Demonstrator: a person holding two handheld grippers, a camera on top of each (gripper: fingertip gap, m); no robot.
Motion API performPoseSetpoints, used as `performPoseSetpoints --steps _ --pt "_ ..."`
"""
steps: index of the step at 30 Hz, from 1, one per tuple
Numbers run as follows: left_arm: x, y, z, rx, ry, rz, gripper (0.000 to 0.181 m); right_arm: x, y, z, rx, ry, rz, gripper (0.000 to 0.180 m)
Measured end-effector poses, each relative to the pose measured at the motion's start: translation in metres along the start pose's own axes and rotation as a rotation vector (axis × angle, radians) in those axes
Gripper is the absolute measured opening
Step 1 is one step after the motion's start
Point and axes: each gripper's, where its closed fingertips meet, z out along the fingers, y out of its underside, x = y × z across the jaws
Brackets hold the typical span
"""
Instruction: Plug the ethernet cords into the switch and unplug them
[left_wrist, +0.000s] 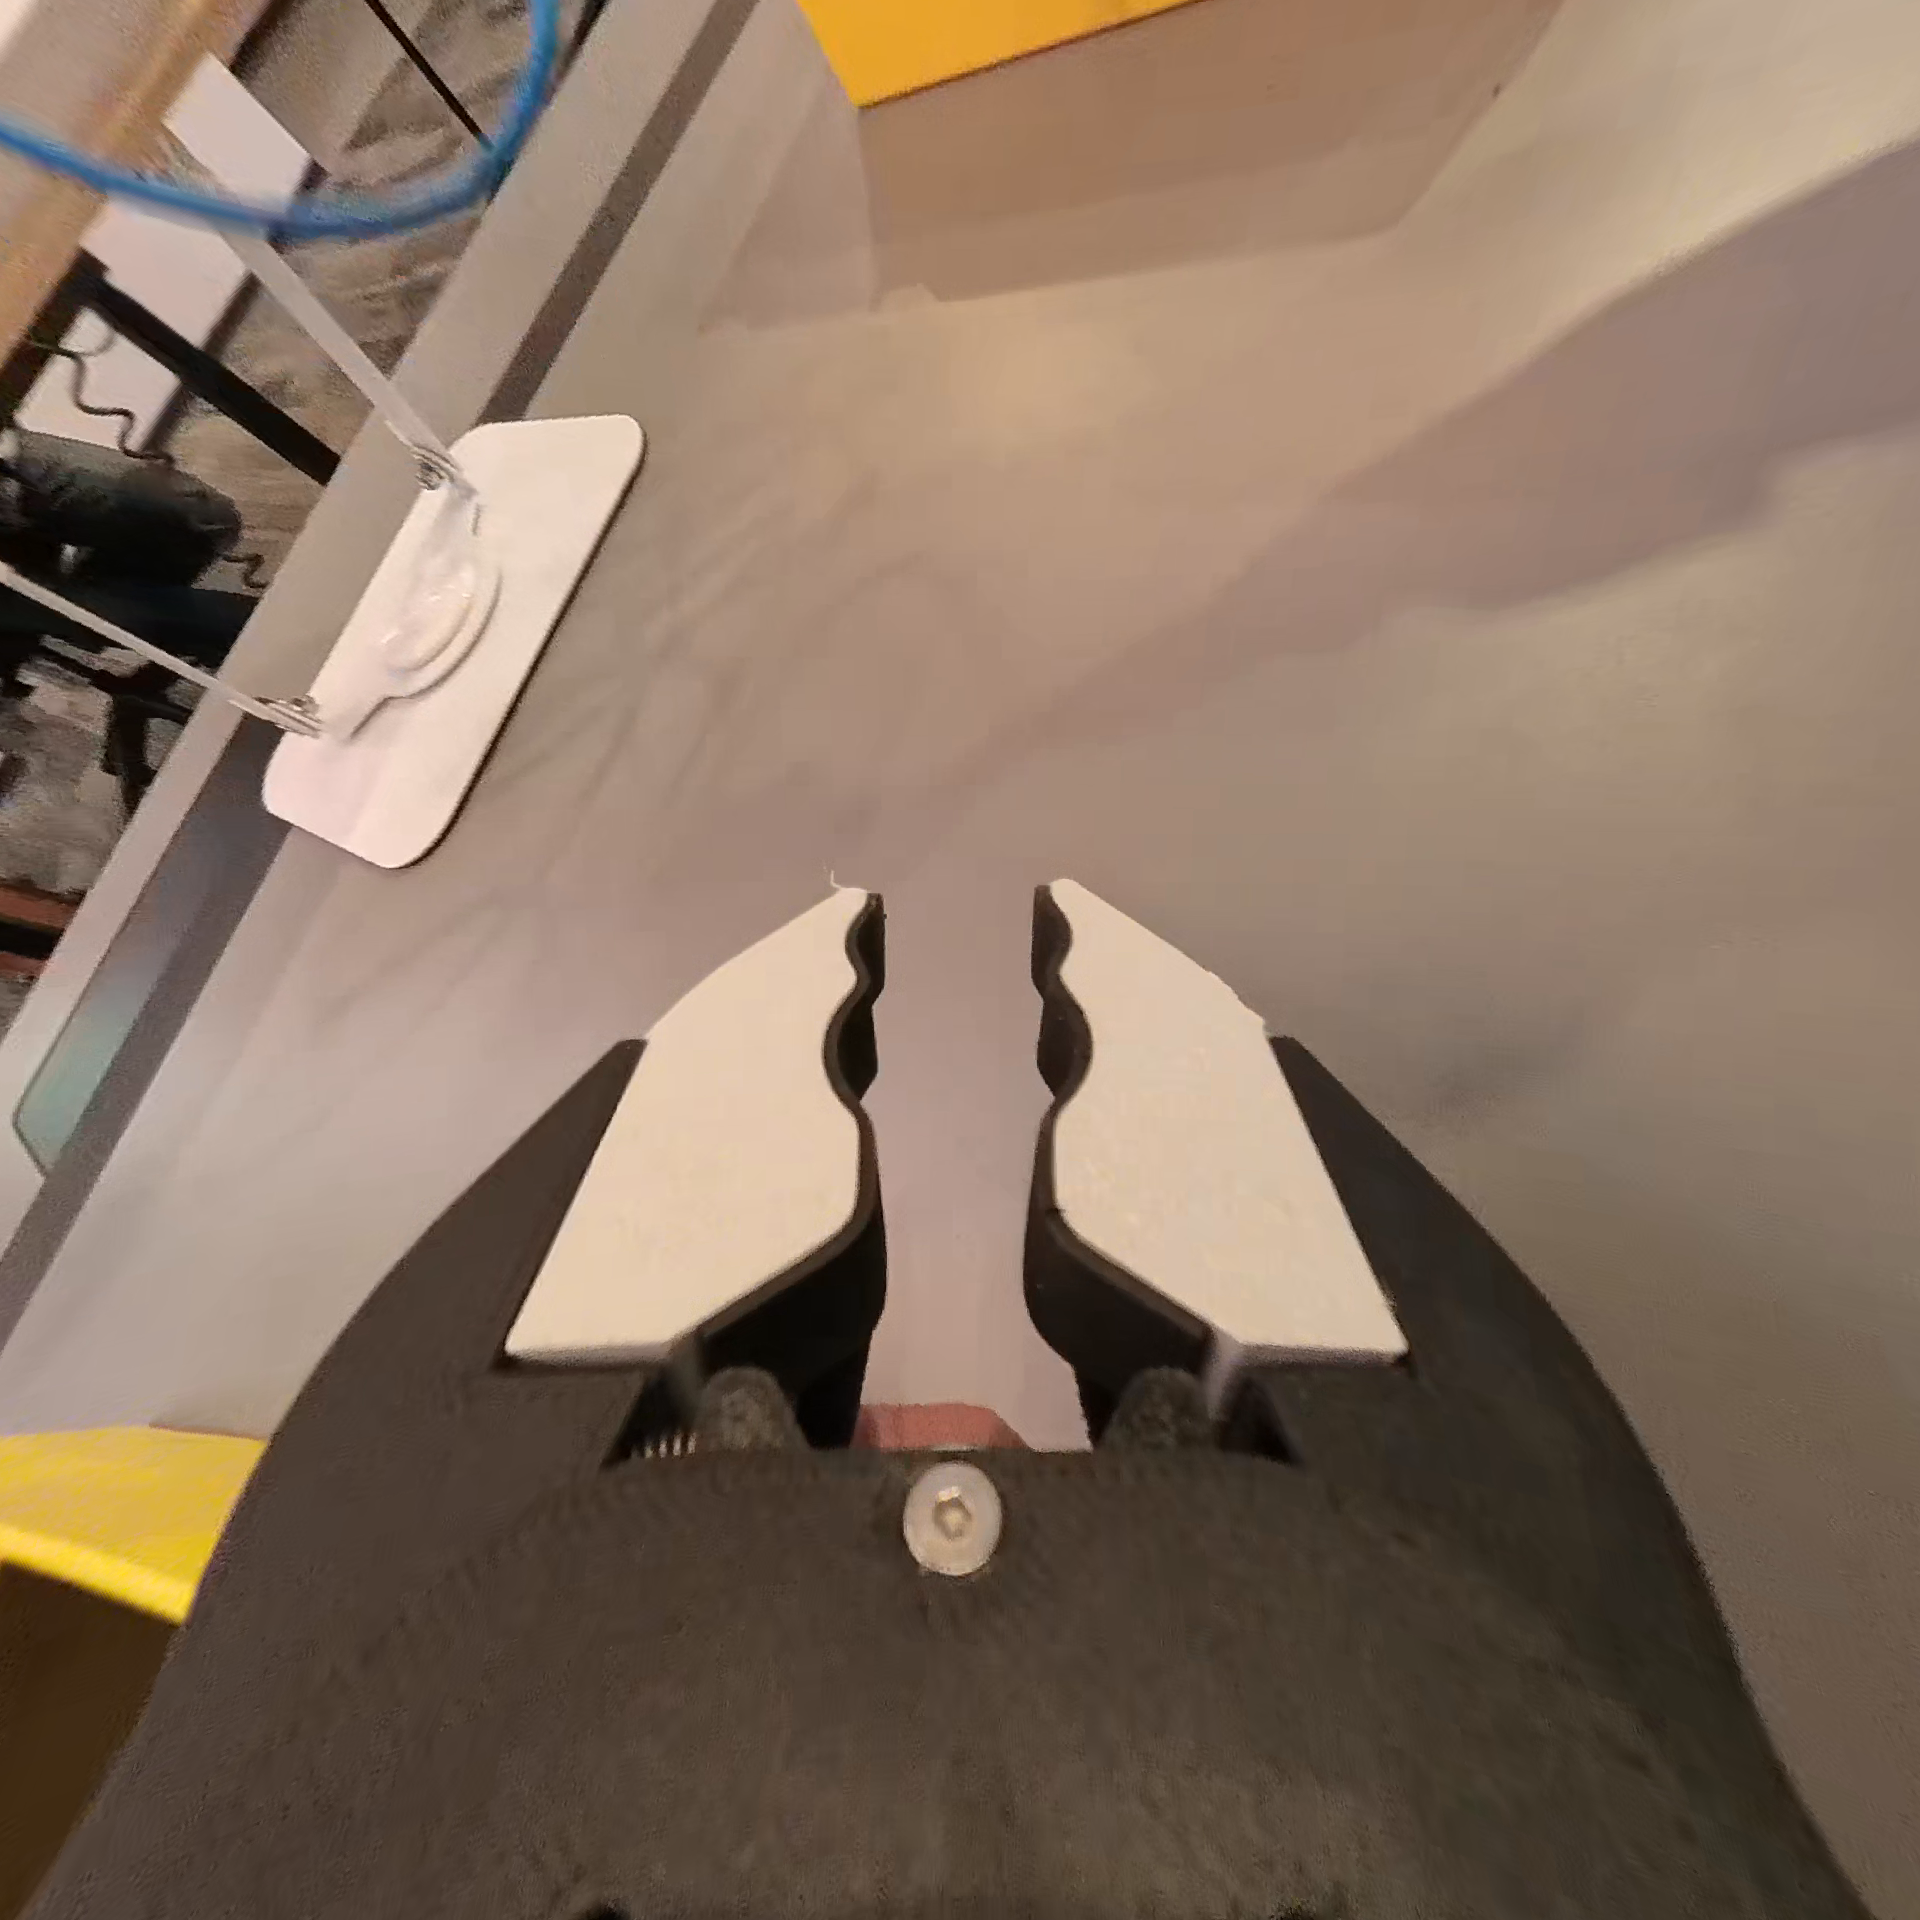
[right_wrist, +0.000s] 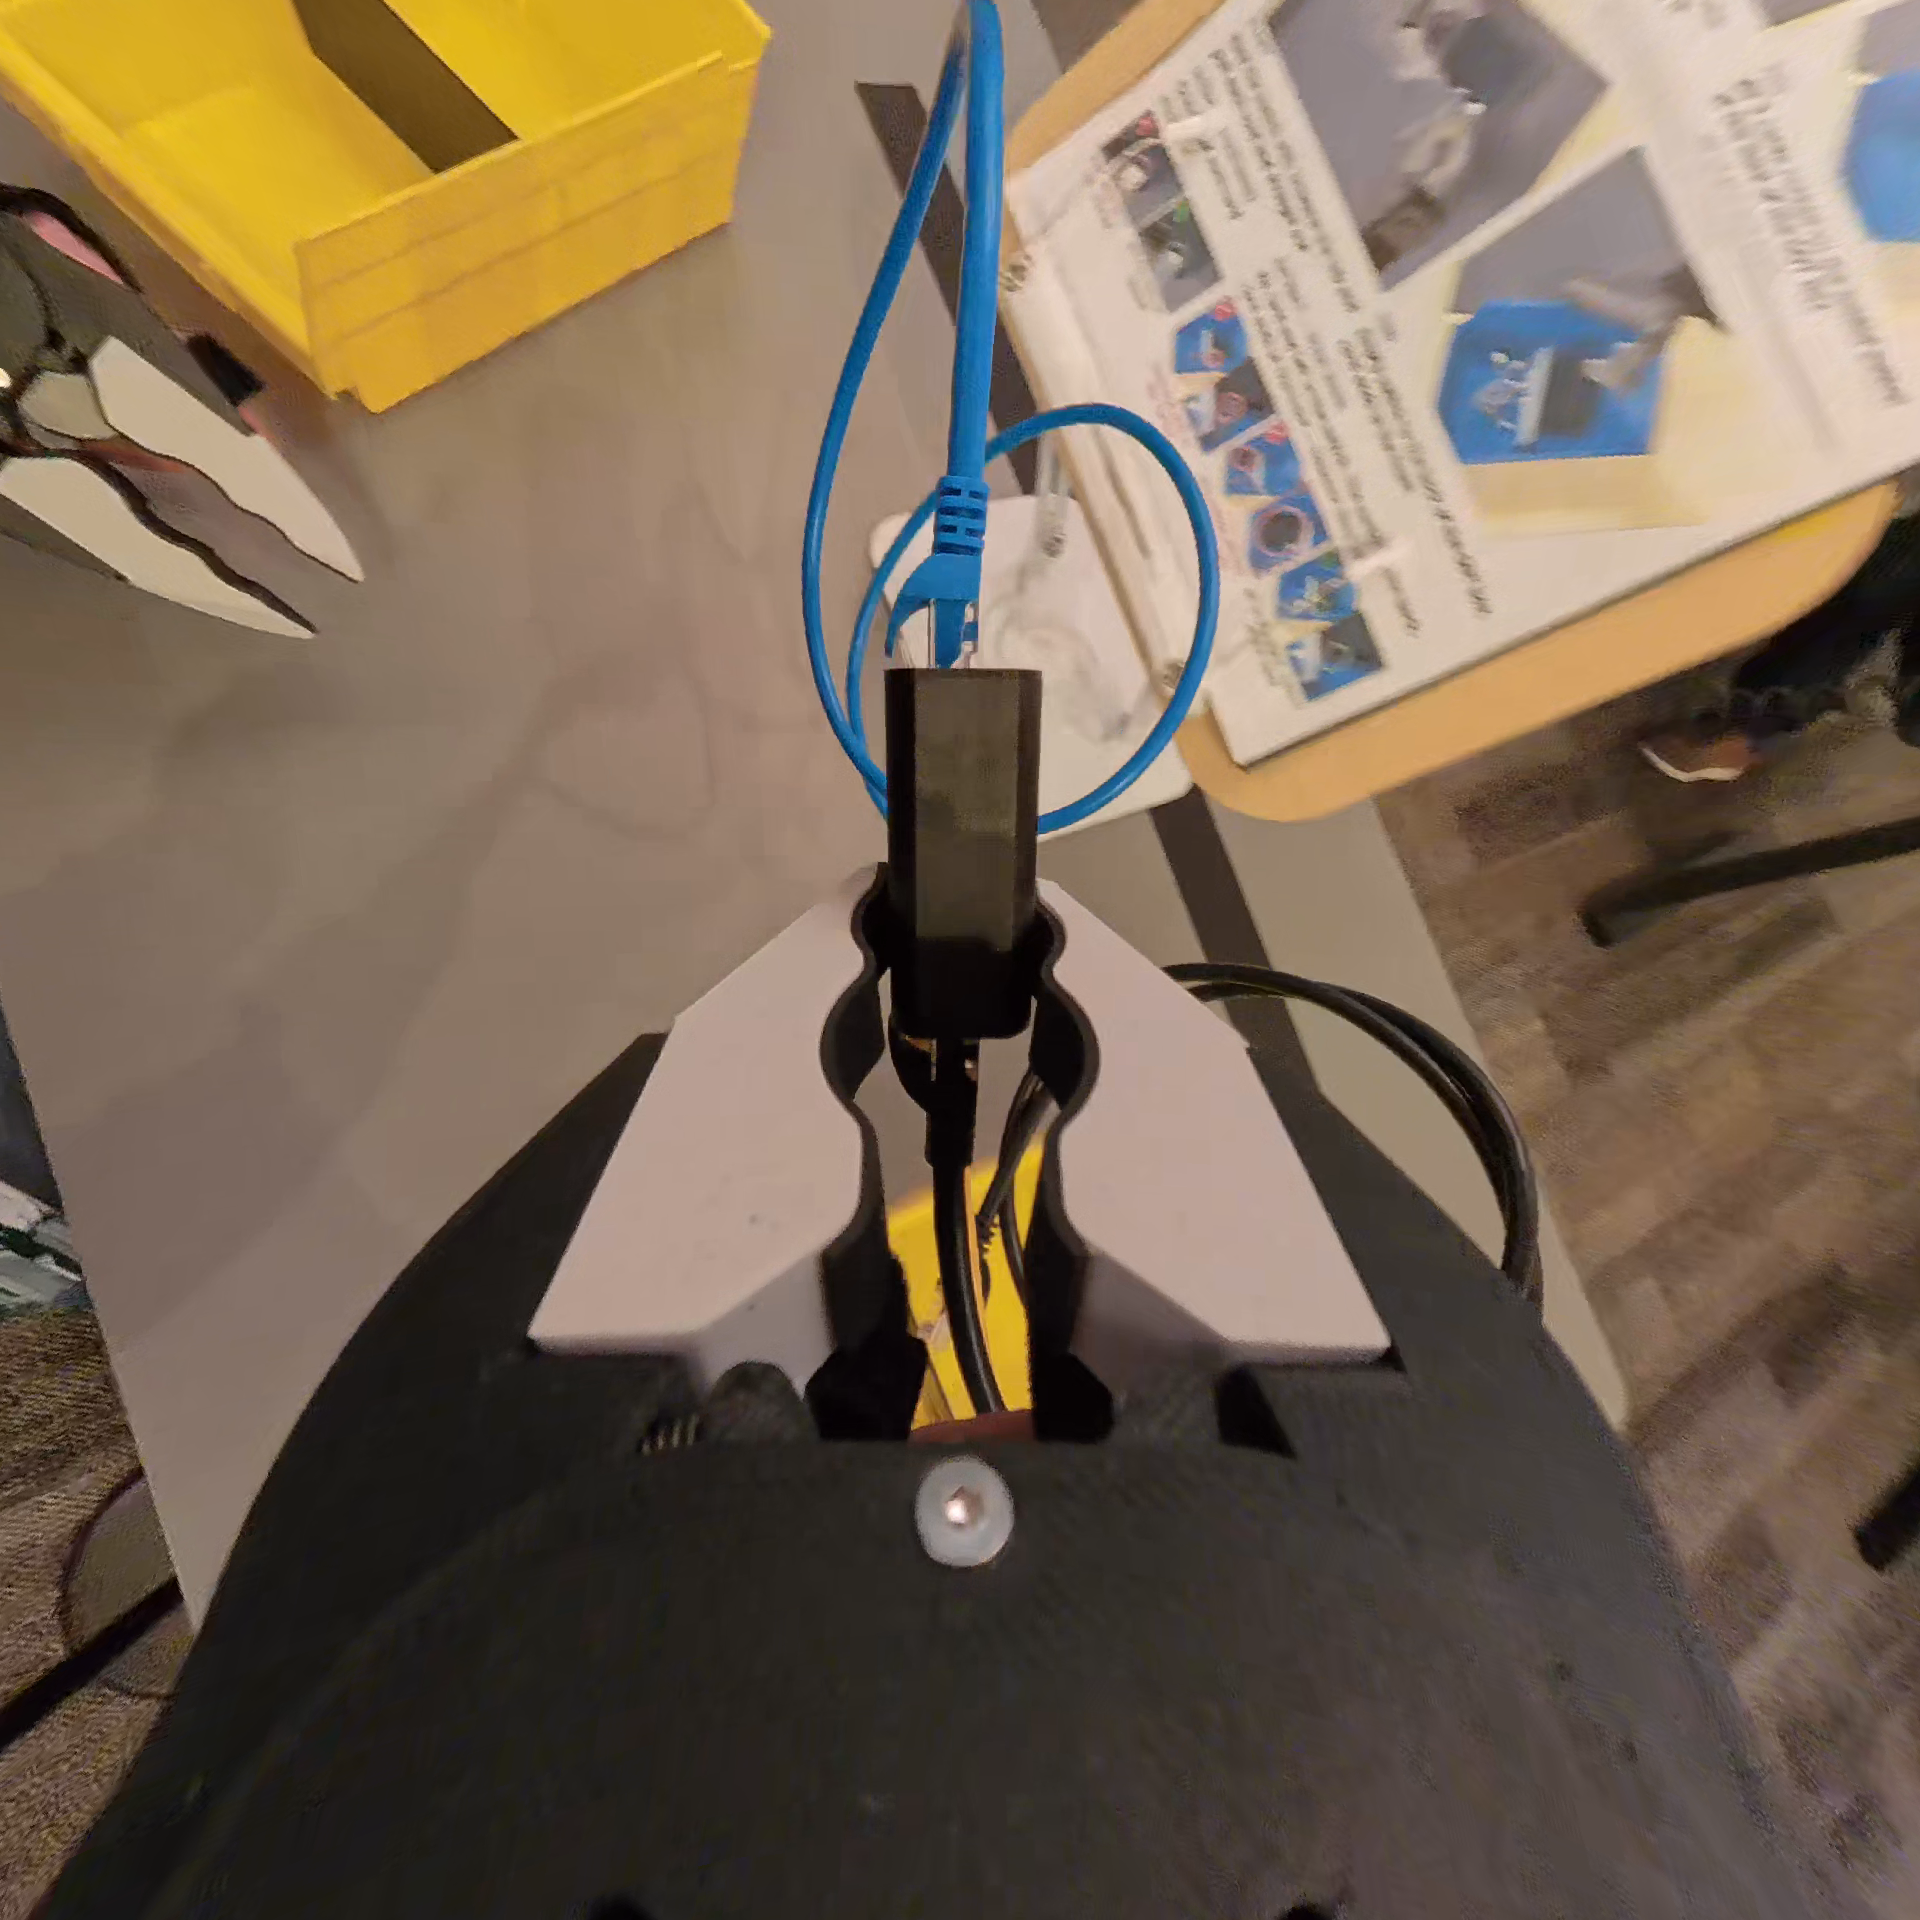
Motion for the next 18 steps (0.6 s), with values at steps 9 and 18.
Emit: performPoseSetpoints --steps 9,18 --pt "0.010 0.010 0.009 -0.029 0.052 -0.010 0.026 0.057 0.065 -0.077 -0.206 0.031 -0.011 0.022" --pt "0.017 0.015 0.016 -0.045 0.081 -0.017 0.026 0.077 0.167 -0.057 -0.505 -0.050 0.060 0.022"
